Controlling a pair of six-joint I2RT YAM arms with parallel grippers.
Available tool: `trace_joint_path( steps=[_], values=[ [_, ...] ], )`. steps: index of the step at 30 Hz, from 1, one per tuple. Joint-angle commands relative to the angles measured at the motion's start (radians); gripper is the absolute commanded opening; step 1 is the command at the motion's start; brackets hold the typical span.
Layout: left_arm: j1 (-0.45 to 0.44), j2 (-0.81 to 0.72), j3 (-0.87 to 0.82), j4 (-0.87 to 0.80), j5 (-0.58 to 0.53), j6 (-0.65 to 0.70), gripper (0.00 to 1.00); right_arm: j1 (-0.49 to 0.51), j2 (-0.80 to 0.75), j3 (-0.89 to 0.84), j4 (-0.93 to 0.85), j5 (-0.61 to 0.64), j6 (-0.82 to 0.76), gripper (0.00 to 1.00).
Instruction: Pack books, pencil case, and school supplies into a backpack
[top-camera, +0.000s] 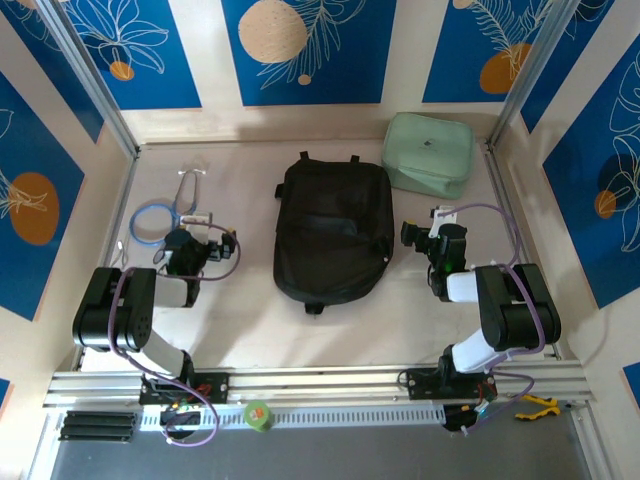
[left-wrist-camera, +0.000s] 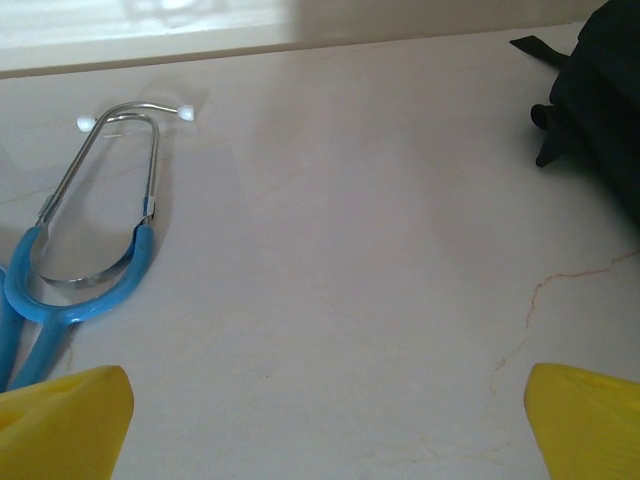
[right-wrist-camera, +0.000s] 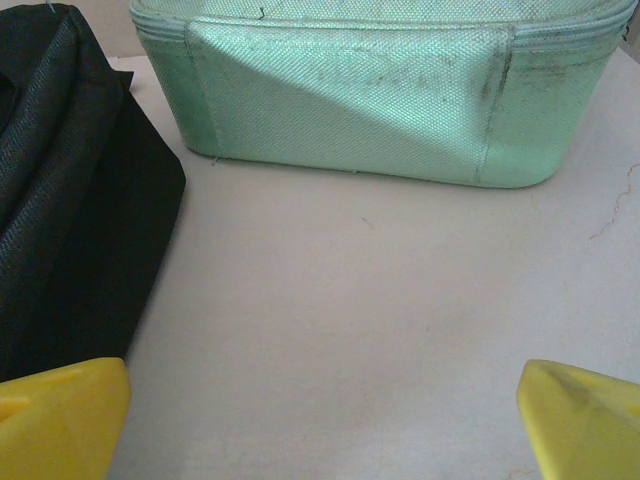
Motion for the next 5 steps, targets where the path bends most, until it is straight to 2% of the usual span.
trace_joint_path(
  steps=[1,5],
  values=[
    [0.002,0.011,0.026,-0.013,0.02,0.013,1.0,-0.003,-0.002,0.023,0.004,0.003,0.012,0.99],
    [0.003,0.007,0.018,-0.002,0.02,0.013,1.0,-0.003,-0.002,0.023,0.005,0.004,0.012,0.99]
  ],
)
